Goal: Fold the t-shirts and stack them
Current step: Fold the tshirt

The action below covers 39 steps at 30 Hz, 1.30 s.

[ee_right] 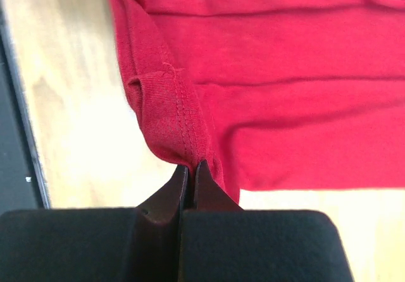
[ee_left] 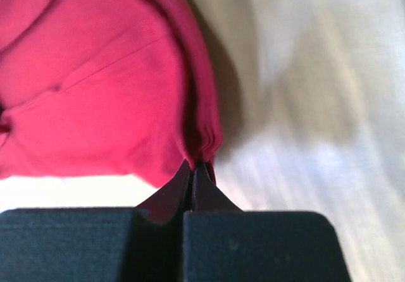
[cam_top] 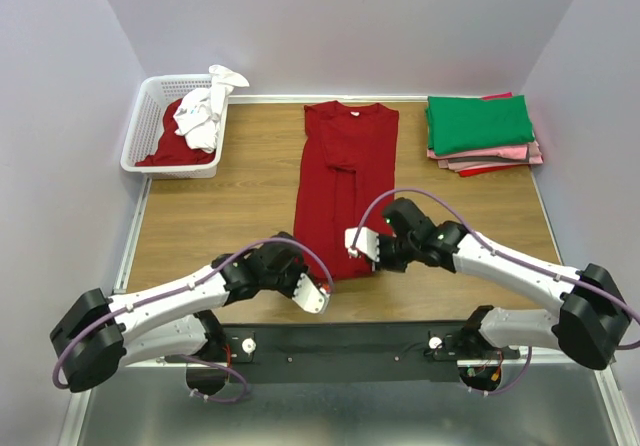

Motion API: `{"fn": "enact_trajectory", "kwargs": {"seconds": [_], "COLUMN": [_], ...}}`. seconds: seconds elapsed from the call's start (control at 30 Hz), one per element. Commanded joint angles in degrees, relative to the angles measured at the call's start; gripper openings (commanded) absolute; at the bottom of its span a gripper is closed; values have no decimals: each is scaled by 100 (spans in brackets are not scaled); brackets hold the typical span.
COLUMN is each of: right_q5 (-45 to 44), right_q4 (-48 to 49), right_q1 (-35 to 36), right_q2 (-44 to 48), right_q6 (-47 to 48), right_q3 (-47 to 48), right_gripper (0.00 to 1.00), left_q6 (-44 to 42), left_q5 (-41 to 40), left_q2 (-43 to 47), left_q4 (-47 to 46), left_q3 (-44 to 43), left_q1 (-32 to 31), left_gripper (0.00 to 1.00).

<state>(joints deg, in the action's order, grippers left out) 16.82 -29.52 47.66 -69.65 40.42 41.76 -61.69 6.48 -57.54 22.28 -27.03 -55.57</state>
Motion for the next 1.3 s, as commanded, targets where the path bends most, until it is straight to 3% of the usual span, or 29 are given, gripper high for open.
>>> {"fn": "enact_trajectory", "kwargs": {"seconds": [0.0,0.27,0.63,1.0,1.27], "right_q5": [164,287,410,208,93], "right_q4": [-151,-142,-107,-81,-63], "right_q1": [-546,-1644,-2629,-2815,-2964], "right_q2": [-84,-1067,-2868,-4152,-4408], "right_q6": [97,405,335,27,-114], "right_q3": [429,1404,3240,4560,4842], "right_gripper": [0,0,0,0,0], "left_q6": [-396,-809,-704,-555,-414], "left_q5": [196,362,819,881,987], "left_q2": [-205,-1074,-3122,-4291,-4784], "left_q4": [-277,-1075,-2034,-2483,-2668], "left_q3": [-461,-1356,-2877,-3871,-4241], "left_q1": [528,1522,2638,2912,2938], "left_gripper": [0,0,0,0,0]}}
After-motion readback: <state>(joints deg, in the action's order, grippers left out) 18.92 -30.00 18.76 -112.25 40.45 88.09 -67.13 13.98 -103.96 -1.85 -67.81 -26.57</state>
